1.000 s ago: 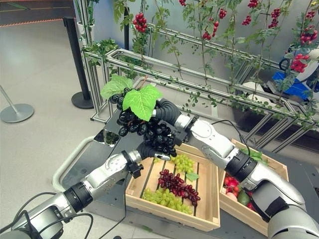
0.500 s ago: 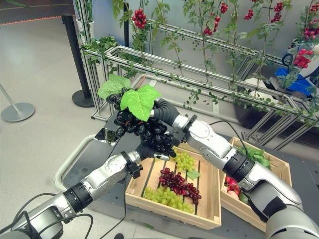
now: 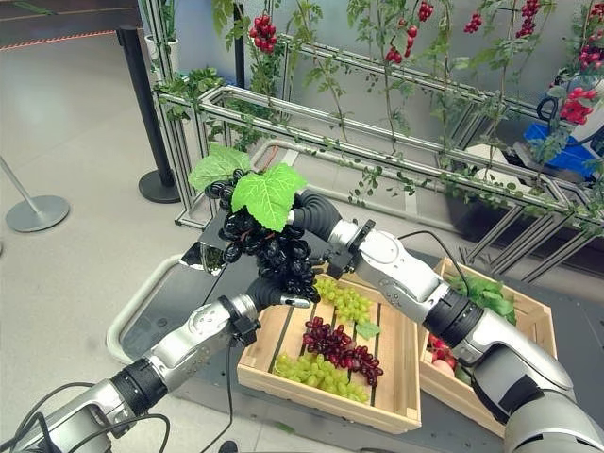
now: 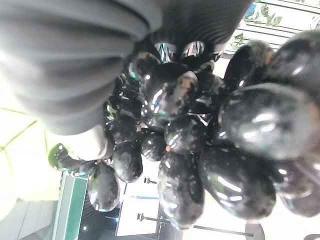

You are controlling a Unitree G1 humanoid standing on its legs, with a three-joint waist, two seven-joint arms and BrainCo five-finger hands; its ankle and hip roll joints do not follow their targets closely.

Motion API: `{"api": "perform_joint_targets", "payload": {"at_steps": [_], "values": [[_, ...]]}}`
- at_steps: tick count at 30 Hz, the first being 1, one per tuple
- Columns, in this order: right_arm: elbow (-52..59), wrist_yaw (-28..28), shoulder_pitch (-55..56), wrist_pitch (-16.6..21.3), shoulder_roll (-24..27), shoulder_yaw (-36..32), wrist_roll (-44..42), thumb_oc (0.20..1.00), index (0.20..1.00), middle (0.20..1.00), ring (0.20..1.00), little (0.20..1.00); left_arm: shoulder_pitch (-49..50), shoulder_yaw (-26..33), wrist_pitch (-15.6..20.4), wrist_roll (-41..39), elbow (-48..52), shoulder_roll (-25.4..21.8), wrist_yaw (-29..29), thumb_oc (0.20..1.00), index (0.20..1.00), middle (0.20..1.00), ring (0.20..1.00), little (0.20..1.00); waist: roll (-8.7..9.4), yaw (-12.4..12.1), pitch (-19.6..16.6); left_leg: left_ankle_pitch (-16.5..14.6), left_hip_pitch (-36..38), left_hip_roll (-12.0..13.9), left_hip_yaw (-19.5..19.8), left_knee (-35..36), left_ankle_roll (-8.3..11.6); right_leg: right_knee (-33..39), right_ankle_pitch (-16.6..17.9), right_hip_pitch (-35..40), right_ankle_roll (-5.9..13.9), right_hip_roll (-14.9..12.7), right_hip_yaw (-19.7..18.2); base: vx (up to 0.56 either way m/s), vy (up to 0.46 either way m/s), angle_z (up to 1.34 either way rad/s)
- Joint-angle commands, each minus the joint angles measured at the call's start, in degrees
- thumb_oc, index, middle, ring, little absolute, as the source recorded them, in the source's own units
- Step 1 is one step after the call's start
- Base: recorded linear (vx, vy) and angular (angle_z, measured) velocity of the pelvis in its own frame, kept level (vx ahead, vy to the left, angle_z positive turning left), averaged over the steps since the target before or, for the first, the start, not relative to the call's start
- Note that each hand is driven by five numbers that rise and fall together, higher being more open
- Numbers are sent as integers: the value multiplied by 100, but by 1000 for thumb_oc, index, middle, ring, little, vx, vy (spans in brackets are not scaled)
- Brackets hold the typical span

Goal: Pick up the fruits from the basket on one side to the basket on the other side

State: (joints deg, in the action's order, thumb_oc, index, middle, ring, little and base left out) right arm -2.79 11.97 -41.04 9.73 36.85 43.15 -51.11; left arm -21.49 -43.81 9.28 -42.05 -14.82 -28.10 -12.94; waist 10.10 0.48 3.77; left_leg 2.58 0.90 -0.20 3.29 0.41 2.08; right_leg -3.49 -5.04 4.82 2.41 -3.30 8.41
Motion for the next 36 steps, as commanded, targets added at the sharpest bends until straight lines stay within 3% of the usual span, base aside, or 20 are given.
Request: {"api": "perform_joint_targets", "payload": {"at_steps": [1, 4, 20, 22, 23, 24, 25, 36], "values": [[307, -26, 63, 348, -53, -498, -142, 200, 200, 200, 200, 200, -57, 223, 224, -248, -175, 190, -68, 1000, 1000, 1000, 1000, 1000, 62, -99, -238, -454, 55, -133, 21, -338, -170, -261, 619, -449, 451, -189, -2, 0, 0, 0], [367, 4, 236, 319, -78, -575, -152, 200, 200, 200, 200, 200, 187, 469, 236, -379, -184, 304, -41, 1000, 1000, 1000, 1000, 1000, 71, -110, -233, -443, 52, -129, 33, -316, -170, -249, 625, -457, 446, -185, -6, 0, 0, 0], [383, 40, 473, 306, -262, -693, -94, 200, 200, 200, 200, 200, 368, 641, 277, -357, -186, 436, -38, 1000, 1000, 1000, 1000, 1000, 61, -103, -232, -429, 38, -141, 45, -296, -189, -250, 641, -485, 452, -194, 7, 0, 0, 0], [387, 42, 519, 296, -317, -701, -91, 200, 200, 200, 200, 200, 377, 633, 276, -340, -182, 465, -44, 934, 934, 934, 934, 934, 59, -104, -230, -428, 42, -142, 47, -291, -191, -251, 643, -483, 453, -195, 10, 0, 0, 0], [383, 46, 522, 295, -332, -701, -87, 200, 200, 200, 200, 200, 372, 628, 278, -329, -191, 473, -44, 539, 539, 539, 539, 539, 61, -102, -230, -432, 41, -144, 46, -292, -192, -250, 643, -484, 452, -196, 10, 0, 0, 0], [382, 51, 528, 290, -357, -693, -86, 200, 200, 200, 200, 200, 368, 627, 273, -329, -192, 486, -49, 344, 344, 344, 344, 344, 60, -100, -231, -434, 40, -143, 40, -292, -192, -246, 641, -483, 453, -198, 11, 0, 0, 0], [379, 53, 529, 288, -384, -685, -79, 200, 200, 200, 200, 200, 363, 630, 280, -320, -199, 502, -48, 200, 200, 200, 200, 200, 57, -97, -231, -435, 37, -140, 37, -293, -192, -249, 638, -487, 452, -199, 6, 0, 0, 0], [319, 55, 547, 256, -640, -605, -29, 200, 200, 200, 200, 200, 351, 704, 316, -262, -227, 598, 37, 200, 200, 200, 200, 200, 47, -105, -217, -434, 25, -137, 36, -292, -201, -256, 651, -507, 447, -197, -15, 0, 0, 0]]}}
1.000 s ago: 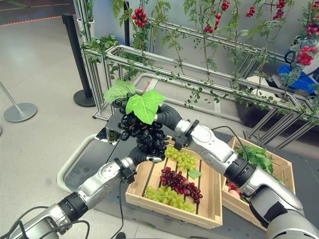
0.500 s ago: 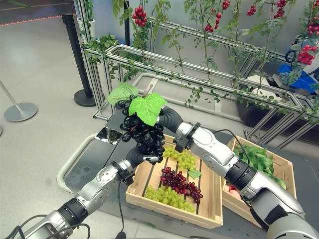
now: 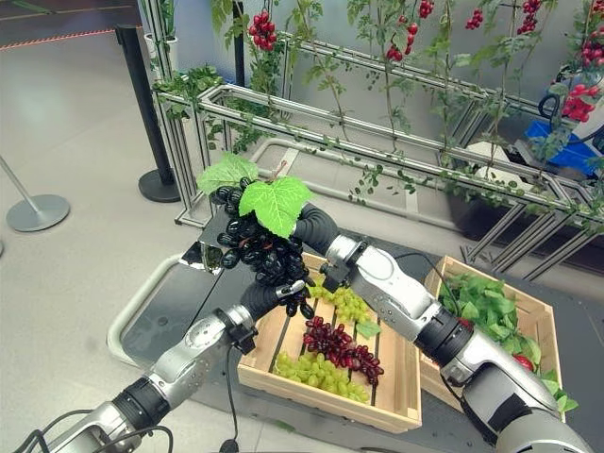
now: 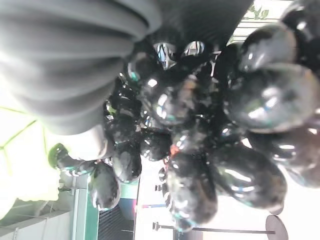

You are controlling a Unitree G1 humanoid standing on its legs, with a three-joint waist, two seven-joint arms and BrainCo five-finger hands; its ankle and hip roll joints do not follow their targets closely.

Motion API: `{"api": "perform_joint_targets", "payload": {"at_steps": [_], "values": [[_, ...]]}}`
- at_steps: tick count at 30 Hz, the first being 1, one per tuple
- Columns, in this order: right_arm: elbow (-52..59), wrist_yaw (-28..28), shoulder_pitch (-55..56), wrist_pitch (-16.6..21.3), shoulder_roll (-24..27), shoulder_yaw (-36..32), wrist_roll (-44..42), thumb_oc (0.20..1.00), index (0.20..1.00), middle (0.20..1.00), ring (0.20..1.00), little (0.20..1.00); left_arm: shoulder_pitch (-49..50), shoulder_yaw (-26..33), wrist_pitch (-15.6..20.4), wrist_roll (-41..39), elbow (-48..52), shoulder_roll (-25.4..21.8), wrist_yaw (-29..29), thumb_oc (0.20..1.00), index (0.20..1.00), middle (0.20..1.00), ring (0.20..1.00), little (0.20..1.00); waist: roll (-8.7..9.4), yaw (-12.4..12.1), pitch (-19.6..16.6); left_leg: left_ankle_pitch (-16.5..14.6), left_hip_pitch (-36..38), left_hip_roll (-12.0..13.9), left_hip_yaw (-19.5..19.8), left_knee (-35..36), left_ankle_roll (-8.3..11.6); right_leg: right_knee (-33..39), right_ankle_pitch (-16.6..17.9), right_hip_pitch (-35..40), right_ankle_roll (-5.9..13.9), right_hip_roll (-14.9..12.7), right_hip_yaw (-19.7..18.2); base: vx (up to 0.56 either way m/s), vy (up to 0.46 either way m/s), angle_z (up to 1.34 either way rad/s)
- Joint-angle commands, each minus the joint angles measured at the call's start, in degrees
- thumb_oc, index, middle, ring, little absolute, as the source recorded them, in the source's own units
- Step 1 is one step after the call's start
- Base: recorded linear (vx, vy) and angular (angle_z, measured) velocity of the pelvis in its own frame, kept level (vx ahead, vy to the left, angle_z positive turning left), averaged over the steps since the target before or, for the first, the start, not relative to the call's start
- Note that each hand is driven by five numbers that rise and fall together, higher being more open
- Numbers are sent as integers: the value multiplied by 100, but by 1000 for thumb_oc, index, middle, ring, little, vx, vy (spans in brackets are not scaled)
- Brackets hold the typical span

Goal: Pick up the fruits from the basket on one side to the basket on the other side

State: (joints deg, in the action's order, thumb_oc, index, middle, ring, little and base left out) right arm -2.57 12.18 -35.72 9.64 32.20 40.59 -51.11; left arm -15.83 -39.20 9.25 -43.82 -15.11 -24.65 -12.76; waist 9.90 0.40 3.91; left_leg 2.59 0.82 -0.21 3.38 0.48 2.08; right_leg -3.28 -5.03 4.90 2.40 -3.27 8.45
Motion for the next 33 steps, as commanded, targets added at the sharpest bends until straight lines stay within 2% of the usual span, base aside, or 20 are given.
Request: {"api": "perform_joint_targets", "payload": {"at_steps": [1, 12, 20, 21, 27, 32, 33], "values": [[297, 34, 14, 265, -176, -348, -28, 200, 200, 200, 200, 200, -215, 243, 318, -85, -198, 253, 18, 200, 200, 200, 200, 200, 66, -97, -230, -434, 34, -136, 27, -299, -201, -277, 651, -515, 448, -200, -19, 0, 0, 0], [274, 48, 139, 232, -342, -387, -63, 200, 200, 200, 200, 200, -191, 267, 318, -27, -281, 312, -1, 200, 200, 200, 200, 200, 67, -99, -202, -445, 36, -138, 21, -308, -207, -280, 653, -523, 446, -206, -15, 0, 0, 0], [327, 108, 245, 218, -202, -453, -32, 200, 200, 200, 200, 200, -97, 373, 331, 8, -262, 252, 1, 200, 200, 200, 200, 200, 66, -106, -199, -447, 20, -139, 29, -318, -207, -296, 653, -540, 449, -210, -7, 0, 0, 0], [392, 184, 223, 191, -33, -410, -19, 1000, 1000, 1000, 1000, 1000, -86, 415, 360, 39, -233, 202, -4, 200, 200, 200, 200, 200, 67, -111, -198, -447, 22, -139, 30, -317, -205, -298, 652, -541, 451, -207, -11, 0, 0, 0], [530, 303, 315, 208, 397, -514, -1, 1000, 1000, 1000, 1000, 1000, -12, 552, 421, 87, -162, 114, -29, 200, 200, 200, 200, 200, 65, -105, -197, -447, 14, -140, 36, -317, -201, -287, 649, -536, 457, -212, -7, 0, 0, 0], [607, 398, 680, 283, 877, -942, 96, 1000, 1000, 1000, 1000, 1000, 170, 838, 477, 103, -46, -93, -104, 200, 200, 200, 200, 200, 48, -89, -206, -455, 16, -146, 26, -323, -199, -286, 651, -544, 475, -219, 1, 2, 1, 1], [559, 397, 911, 296, 1002, -1205, 59, 1000, 1000, 1000, 1000, 1000, 246, 953, 492, 89, -26, -142, -147, 200, 200, 200, 200, 200, 38, -80, -217, -461, 22, -146, 25, -322, -196, -281, 652, -537, 482, -225, 9, 0, 0, 0]]}}
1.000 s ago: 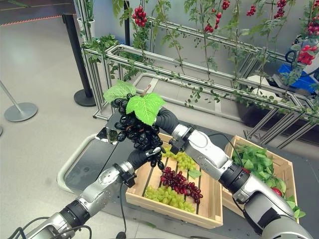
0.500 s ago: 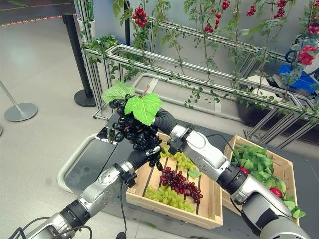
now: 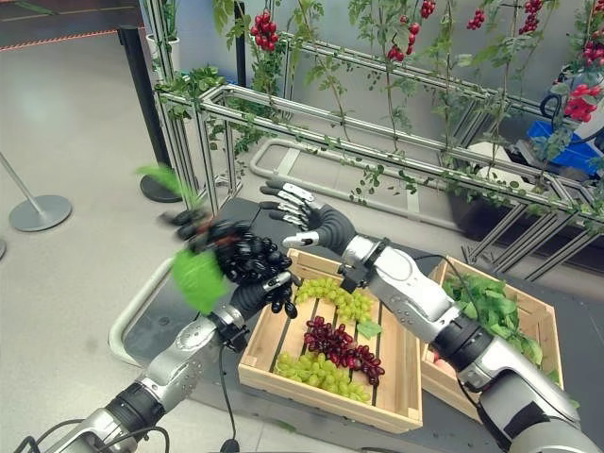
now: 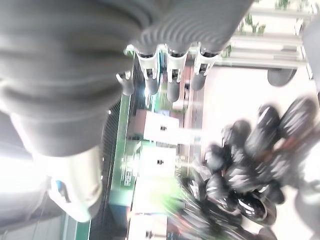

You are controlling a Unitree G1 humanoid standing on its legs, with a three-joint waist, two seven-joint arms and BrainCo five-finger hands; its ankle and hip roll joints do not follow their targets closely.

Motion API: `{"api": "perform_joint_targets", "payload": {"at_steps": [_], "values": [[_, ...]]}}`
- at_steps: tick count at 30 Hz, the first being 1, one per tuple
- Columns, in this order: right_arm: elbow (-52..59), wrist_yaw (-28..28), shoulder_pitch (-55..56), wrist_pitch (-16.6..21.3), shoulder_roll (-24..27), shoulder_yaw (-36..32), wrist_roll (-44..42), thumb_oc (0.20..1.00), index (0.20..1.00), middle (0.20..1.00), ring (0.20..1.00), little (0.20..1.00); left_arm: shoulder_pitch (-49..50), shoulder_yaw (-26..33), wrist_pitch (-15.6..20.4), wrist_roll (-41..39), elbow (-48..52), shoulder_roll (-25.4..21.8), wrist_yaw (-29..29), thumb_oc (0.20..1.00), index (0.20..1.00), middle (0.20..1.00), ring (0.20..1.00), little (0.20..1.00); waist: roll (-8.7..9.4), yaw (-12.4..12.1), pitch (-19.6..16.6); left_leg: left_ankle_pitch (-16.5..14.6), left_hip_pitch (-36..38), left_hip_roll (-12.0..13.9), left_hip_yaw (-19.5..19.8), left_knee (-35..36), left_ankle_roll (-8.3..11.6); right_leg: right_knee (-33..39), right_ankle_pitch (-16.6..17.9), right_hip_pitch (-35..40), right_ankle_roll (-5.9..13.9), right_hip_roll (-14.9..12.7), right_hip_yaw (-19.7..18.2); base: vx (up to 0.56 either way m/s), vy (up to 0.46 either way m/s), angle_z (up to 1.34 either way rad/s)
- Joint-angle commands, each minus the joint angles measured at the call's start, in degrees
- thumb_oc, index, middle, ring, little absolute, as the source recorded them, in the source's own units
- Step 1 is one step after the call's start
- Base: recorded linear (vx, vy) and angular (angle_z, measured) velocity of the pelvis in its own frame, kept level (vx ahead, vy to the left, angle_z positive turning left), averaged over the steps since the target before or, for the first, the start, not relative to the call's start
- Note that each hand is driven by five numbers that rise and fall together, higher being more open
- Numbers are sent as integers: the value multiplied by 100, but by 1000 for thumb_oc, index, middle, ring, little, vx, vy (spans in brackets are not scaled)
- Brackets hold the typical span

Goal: Pick up the fruits from the basket on one side to the basket on the other side

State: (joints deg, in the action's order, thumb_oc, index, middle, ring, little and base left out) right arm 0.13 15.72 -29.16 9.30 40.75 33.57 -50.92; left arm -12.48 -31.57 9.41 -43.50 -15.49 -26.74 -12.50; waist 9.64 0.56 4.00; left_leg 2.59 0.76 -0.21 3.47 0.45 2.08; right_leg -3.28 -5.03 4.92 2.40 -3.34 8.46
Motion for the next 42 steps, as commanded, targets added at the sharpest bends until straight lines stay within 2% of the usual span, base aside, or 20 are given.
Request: {"api": "perform_joint_targets", "payload": {"at_steps": [1, 2, 5, 9, 13, 15, 20, 24, 25, 27, 32, 34, 37, 39, 40, 42], "values": [[289, 43, 257, 330, 147, -502, 39, 1000, 1000, 1000, 1000, 1000, -88, 189, 476, 57, 13, 67, -172, 200, 200, 200, 200, 200, 64, -96, -226, -462, 28, -147, 16, -319, -195, -281, 652, -539, 482, -219, 8, 13, 3, -3], [289, 43, 257, 330, 147, -502, 39, 1000, 1000, 1000, 1000, 1000, -88, 189, 476, 57, 13, 67, -172, 200, 200, 200, 200, 200, 64, -96, -226, -462, 28, -147, 16, -319, -195, -281, 652, -539, 482, -219, 8, 0, 0, 0], [250, 198, 846, 375, 549, -1163, -30, 1000, 1000, 1000, 1000, 1000, 182, 582, 521, 3, 52, -61, -286, 200, 200, 200, 200, 200, 36, -63, -259, -472, 51, -148, 16, -307, -186, -263, 636, -510, 489, -217, 7, 10, 1, 1], [188, 259, 1444, 416, 694, -1796, -51, 1000, 1000, 1000, 1000, 1000, 390, 890, 559, -73, 90, -137, -368, 200, 200, 200, 200, 200, -2, -28, -280, -477, 59, -145, 6, -303, -179, -255, 627, -503, 489, -206, -8, 0, 0, 0], [90, 216, 2003, 526, 586, -2530, 150, 1000, 1000, 1000, 1000, 1000, 636, 1223, 589, -64, 151, -212, -480, 200, 200, 200, 200, 200, -69, 26, -322, -485, 76, -135, 3, -281, -179, -248, 601, -493, 487, -198, -18, 8, -4, 0], [78, 197, 2078, 555, 547, -2656, 215, 1000, 1000, 1000, 1000, 1000, 658, 1264, 602, -56, 141, -230, -494, 200, 200, 200, 200, 200, -86, 36, -332, -486, 86, -133, 4, -275, -178, -242, 597, -486, 486, -197, -17, 0, 0, 0], [-107, 119, 2591, 681, 54, -3335, 265, 1000, 1000, 1000, 1000, 1000, 909, 1674, 665, -25, 150, -228, -530, 200, 200, 200, 200, 200, -209, 91, -377, -476, 101, -112, 27, -234, -169, -223, 562, -468, 468, -189, -6, 0, 0, 0], [-100, 51, 2847, 744, -187, -3621, 395, 1000, 1000, 1000, 1000, 1000, 1020, 1887, 727, 72, 207, -283, -504, 200, 200, 200, 200, 200, -253, 116, -394, -470, 106, -115, 46, -218, -160, -213, 544, -455, 451, -184, 26, 8, -3, 2], [-137, 35, 3017, 803, -376, -3804, 459, 1000, 1000, 1000, 1000, 1000, 1159, 2110, 780, 125, 228, -299, -487, 200, 200, 200, 200, 200, -288, 126, -402, -474, 98, -122, 55, -228, -157, -209, 542, -454, 443, -185, 32, 19, -4, 3], [-105, 25, 3077, 822, -447, -3855, 509, 1000, 1000, 1000, 1000, 1000, 1215, 2202, 794, 144, 233, -296, -479, 200, 200, 200, 200, 200, -294, 125, -408, -475, 97, -121, 59, -234, -155, -204, 542, -452, 441, -185, 33, 8, -4, 2], [-267, -74, 3487, 923, -1025, -4253, 897, 1000, 1000, 1000, 1000, 1000, 1812, 3083, 977, 491, 243, -304, -324, 200, 200, 200, 200, 200, -337, 53, -424, -528, 80, -147, 87, -305, -179, -187, 523, -443, 436, -178, 2, 8, -1, 2], [-372, -81, 3483, 939, -1130, -4243, 867, 1000, 1000, 1000, 1000, 1000, 1885, 3199, 1012, 520, 242, -279, -284, 200, 200, 200, 200, 200, -342, 31, -413, -542, 59, -164, 99, -350, -190, -213, 524, -461, 438, -184, -11, 0, 0, 0], [-391, -105, 3621, 975, -1302, -4325, 1014, 1000, 1000, 1000, 1000, 1000, 2036, 3511, 1107, 651, 246, -236, -156, 200, 200, 200, 200, 200, -336, -23, -355, -556, -64, -235, 289, -515, -225, -425, 482, -553, 424, -210, -58, -41, 12, 15], [-520, -195, 3752, 1051, -1407, -4412, 1126, 1000, 1000, 1000, 1000, 1000, 1944, 3621, 1218, 735, 83, -230, 7, 200, 200, 200, 200, 200, -296, 101, -211, -520, -425, -361, 697, -847, -286, -773, 267, -723, 351, 348, -1332, -113, -1, 68], [-499, -165, 3774, 1049, -1447, -4380, 1098, 1000, 1000, 1000, 1000, 1000, 1940, 3655, 1232, 691, 100, -181, 30, 200, 200, 200, 200, 200, -304, 73, -192, -502, -504, -383, 759, -876, -274, -729, 234, -757, 324, 415, -1438, -168, -15, 119], [-508, -190, 3797, 1069, -1451, -4349, 1252, 1000, 1000, 1000, 1000, 1000, 2041, 3809, 1306, 898, 57, -98, 170, 200, 200, 200, 200, 200, -314, -99, -149, -387, -611, -371, 1009, -832, -221, -552, 202, -700, 218, 425, -1201, -101, -100, 108]]}}
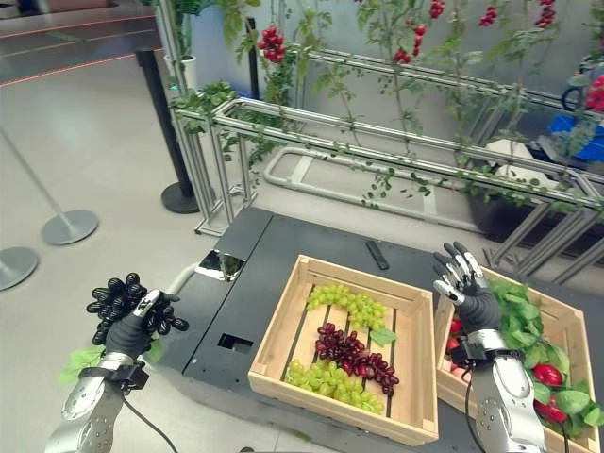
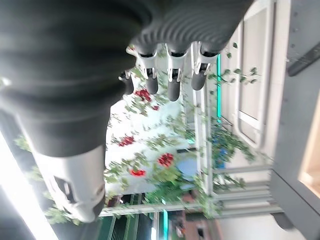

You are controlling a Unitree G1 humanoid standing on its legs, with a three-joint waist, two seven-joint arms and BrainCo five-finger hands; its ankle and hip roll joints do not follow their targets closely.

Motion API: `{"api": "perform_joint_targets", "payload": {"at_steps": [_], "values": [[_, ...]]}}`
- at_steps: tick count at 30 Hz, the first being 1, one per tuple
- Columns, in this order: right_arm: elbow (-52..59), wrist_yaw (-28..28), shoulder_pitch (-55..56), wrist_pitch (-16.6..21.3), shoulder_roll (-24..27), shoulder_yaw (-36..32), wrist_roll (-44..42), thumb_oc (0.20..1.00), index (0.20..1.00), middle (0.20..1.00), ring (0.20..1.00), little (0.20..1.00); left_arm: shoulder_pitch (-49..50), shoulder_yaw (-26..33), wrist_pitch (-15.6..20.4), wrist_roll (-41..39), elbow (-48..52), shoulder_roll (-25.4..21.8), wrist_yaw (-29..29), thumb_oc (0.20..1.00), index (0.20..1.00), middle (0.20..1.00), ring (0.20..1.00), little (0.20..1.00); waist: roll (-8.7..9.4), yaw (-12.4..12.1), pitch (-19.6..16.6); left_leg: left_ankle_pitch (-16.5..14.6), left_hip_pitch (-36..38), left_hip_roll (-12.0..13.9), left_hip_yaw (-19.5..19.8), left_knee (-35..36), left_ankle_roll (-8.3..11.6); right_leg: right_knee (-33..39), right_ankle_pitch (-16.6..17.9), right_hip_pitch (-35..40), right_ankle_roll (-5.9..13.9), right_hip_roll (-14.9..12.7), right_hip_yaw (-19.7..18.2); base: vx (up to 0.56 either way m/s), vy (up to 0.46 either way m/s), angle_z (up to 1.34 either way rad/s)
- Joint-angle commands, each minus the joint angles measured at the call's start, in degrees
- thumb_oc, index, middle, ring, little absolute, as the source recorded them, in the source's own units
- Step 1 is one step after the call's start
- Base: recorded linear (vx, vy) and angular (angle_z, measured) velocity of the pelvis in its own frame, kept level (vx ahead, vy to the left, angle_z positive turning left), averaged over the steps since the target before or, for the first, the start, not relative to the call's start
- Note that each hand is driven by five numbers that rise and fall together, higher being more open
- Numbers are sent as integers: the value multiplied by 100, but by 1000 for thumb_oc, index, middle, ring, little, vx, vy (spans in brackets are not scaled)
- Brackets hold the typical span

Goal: Pick up the fruits from the basket on one side to the basket on the other side

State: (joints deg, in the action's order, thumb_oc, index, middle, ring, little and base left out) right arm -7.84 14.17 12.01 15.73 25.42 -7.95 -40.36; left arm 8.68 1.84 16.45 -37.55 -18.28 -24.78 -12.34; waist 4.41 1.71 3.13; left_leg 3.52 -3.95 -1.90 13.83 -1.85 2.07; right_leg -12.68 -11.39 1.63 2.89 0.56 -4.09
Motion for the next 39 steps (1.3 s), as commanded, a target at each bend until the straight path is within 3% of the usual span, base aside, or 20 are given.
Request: {"api": "perform_joint_targets", "payload": {"at_steps": [1, 5, 8, 9, 10, 11, 12, 13, 14, 16, 18, 23, 30, 39], "values": [[286, -62, -294, 439, 24, -247, 251, 1000, 1000, 1000, 1000, 1000, 6, 598, 641, 420, 362, -227, 252, 200, 200, 200, 200, 200, 216, -263, -87, -418, -158, -174, 113, -561, -181, 473, 793, -303, 138, 44, 209, -35, -175, 51], [203, -185, -251, 537, -72, -354, 291, 1000, 1000, 1000, 1000, 1000, 55, 698, 667, 511, 198, -99, 368, 200, 200, 200, 200, 200, 196, -358, 23, -22, -422, -96, 662, -427, 80, 757, 737, -179, 70, 118, 807, -134, -158, 109], [166, -336, -290, 637, -43, -488, 365, 1000, 1000, 1000, 1000, 1000, -70, 678, 667, 504, 104, -18, 449, 200, 200, 200, 200, 200, 165, -320, 167, 175, -824, -112, 577, -476, 166, 911, 776, -179, 97, 24, 1178, -208, -13, 112], [205, -489, -392, 672, 28, -547, 500, 1000, 1000, 1000, 1000, 1000, -264, 621, 662, 548, -12, 15, 551, 200, 200, 200, 200, 200, 128, -160, 295, 62, -1102, 54, -433, -767, 76, 923, 879, -290, 132, -116, 1413, -263, 77, 148], [169, -569, -466, 689, 44, -523, 580, 1000, 1000, 1000, 1000, 1000, -344, 617, 659, 545, -45, 26, 576, 200, 200, 200, 200, 200, 112, -122, 343, -34, -1152, 147, -842, -939, 54, 927, 969, -397, 138, -171, 1479, -331, 65, 150], [178, -617, -489, 689, 54, -537, 639, 1000, 1000, 1000, 1000, 1000, -345, 642, 668, 539, 0, 36, 563, 200, 200, 200, 200, 200, 141, -91, 403, -332, -1103, 194, -1215, -1279, 3, 919, 1018, -455, 124, -262, 1598, -214, 15, 128], [188, -608, -494, 677, 41, -549, 642, 1000, 1000, 1000, 1000, 1000, -337, 662, 670, 566, 26, 31, 566, 200, 200, 200, 200, 200, 138, -66, 410, -534, -1044, 196, -1382, -1459, -34, 914, 1013, -506, 100, -291, 1676, -130, -4, 49], [188, -608, -497, 677, 40, -550, 642, 1000, 1000, 1000, 1000, 1000, -340, 663, 669, 567, 28, 30, 567, 200, 200, 200, 200, 200, 140, -58, 400, -510, -1064, 190, -1376, -1450, -36, 918, 1027, -525, 100, -295, 1684, -112, 2, 47], [178, -611, -516, 693, -19, -608, 620, 1000, 1000, 1000, 1000, 1000, -406, 713, 698, 608, -15, 26, 614, 200, 200, 200, 200, 200, 164, 49, 397, -887, -930, 249, -1810, -1809, -108, 908, 1032, -577, 56, -401, 1932, -75, 5, 61], [219, -614, -481, 676, -67, -620, 649, 1000, 1000, 1000, 1000, 1000, -411, 717, 694, 572, 20, 58, 595, 200, 200, 200, 200, 200, 120, 101, 358, -1162, -661, 346, -2055, -1750, -133, 925, 969, -563, 49, -426, 2167, -15, 42, 86], [223, -636, -424, 669, -152, -643, 653, 1000, 1000, 1000, 1000, 1000, -384, 699, 691, 614, 43, 84, 630, 200, 200, 200, 200, 200, -14, 181, 264, -992, -290, 418, -2266, -1022, -116, 993, 993, -522, 106, -391, 2390, 44, 111, 76], [134, -719, -410, 672, -222, -608, 730, 1000, 1000, 1000, 1000, 1000, -366, 746, 718, 700, 134, 10, 717, 200, 200, 200, 200, 200, 47, 146, 293, -868, -218, 384, -2341, -855, -37, 974, 1038, -388, 150, -492, 2511, 26, 69, 48], [-9, -767, -478, 599, -282, -397, 837, 1000, 1000, 1000, 1000, 1000, -239, 934, 764, 890, 236, -20, 910, 200, 200, 200, 200, 200, 104, -99, 262, -852, -72, 246, -2277, -641, -111, 955, 1122, -287, 240, -670, 2590, 11, 93, 3], [-156, -918, -505, 546, -354, -189, 1128, 1000, 1000, 1000, 1000, 1000, -79, 1327, 912, 1347, 466, -58, 1391, 200, 200, 200, 200, 200, 26, -421, 193, -860, -27, -109, -1953, -446, -291, 747, 1282, -340, 470, -1006, 2682, 24, 165, 10]]}}
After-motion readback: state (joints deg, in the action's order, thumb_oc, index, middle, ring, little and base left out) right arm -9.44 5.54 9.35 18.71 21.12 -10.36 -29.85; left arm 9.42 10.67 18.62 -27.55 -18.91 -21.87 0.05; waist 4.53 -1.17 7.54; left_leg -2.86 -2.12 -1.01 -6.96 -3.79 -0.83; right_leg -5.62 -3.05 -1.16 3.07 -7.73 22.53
